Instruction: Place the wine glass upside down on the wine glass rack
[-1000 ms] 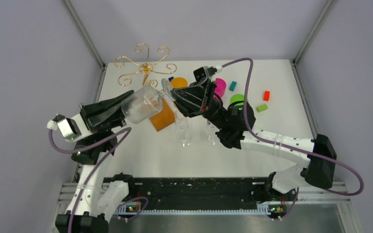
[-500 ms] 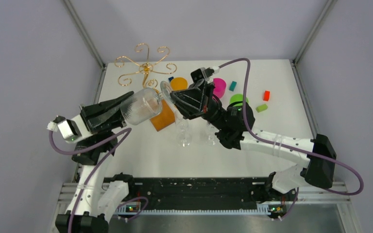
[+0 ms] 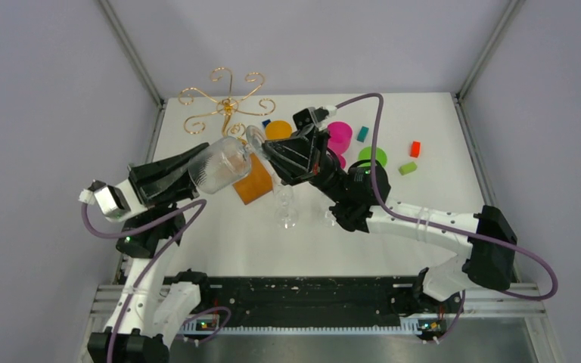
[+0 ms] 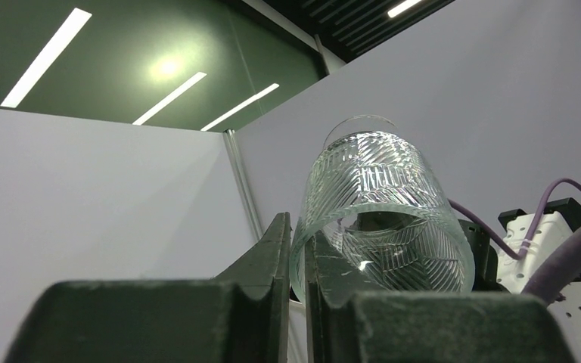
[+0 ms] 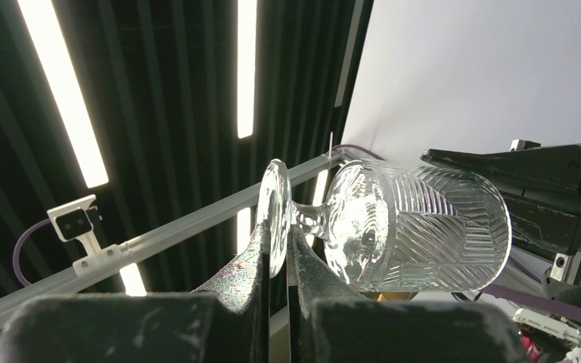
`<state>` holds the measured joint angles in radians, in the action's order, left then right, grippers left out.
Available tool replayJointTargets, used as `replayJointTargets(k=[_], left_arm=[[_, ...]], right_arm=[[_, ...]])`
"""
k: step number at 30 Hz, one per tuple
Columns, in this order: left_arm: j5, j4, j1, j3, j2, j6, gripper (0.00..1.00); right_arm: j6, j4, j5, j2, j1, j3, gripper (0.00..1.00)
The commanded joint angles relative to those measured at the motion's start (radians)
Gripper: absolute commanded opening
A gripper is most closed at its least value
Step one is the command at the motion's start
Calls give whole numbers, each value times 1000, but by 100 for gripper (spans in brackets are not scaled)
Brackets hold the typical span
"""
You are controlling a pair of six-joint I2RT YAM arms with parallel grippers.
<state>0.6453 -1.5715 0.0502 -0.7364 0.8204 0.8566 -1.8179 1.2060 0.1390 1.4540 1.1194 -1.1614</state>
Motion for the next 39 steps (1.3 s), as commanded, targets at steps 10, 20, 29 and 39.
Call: replayJointTargets(k=[10, 20, 29, 39], left_arm=[[-14, -47, 2, 27, 0, -4, 25], [-10, -38, 2, 53, -7, -15, 32], [-26, 59, 2, 101, -52, -70, 36], [-152, 366, 2, 105, -173, -199, 46]], right_arm=[[26, 156, -35, -14, 6, -60, 0], [29, 165, -22, -11, 6, -79, 0], [70, 145, -17, -49, 4, -75, 0], [168, -30, -12, -179, -84, -57, 0]])
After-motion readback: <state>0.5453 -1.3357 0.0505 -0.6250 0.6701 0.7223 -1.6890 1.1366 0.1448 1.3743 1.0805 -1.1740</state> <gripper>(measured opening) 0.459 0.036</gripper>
